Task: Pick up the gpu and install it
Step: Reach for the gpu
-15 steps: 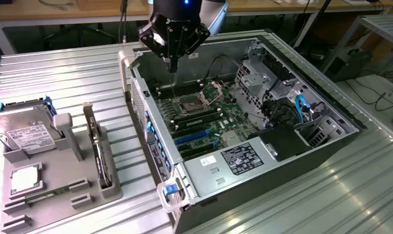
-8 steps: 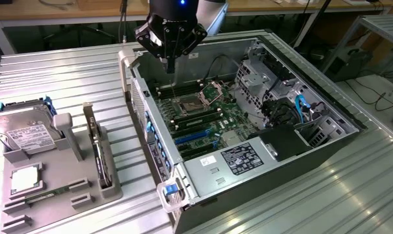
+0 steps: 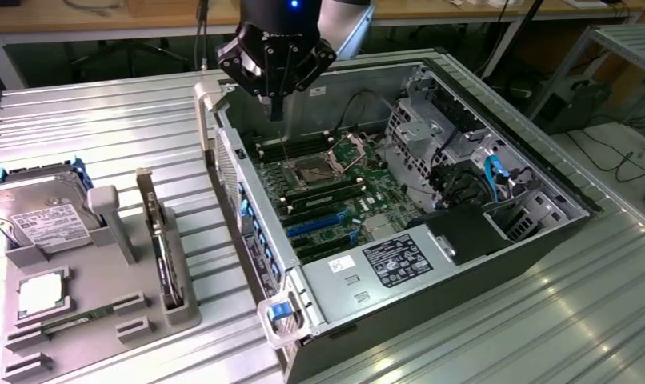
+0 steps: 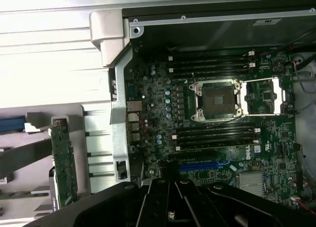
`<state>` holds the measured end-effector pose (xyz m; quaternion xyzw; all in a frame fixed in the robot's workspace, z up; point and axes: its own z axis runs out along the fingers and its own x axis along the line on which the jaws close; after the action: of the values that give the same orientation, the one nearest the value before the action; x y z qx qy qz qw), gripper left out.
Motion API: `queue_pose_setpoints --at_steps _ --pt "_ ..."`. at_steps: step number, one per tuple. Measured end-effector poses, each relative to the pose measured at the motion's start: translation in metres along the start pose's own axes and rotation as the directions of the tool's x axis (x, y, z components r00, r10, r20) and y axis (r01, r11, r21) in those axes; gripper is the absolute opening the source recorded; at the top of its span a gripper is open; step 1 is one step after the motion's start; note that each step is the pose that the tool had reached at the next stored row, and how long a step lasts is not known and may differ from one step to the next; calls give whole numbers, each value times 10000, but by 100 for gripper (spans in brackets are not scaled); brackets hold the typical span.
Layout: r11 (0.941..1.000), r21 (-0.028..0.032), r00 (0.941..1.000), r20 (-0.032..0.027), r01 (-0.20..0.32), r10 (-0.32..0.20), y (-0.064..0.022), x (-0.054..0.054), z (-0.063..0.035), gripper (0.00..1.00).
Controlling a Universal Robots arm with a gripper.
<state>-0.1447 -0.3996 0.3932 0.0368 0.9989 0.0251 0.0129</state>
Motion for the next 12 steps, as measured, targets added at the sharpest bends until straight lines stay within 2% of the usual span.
queue_pose_setpoints --at_steps 12 --pt "10000 1 10000 0 3 -3 -12 89 -2 11"
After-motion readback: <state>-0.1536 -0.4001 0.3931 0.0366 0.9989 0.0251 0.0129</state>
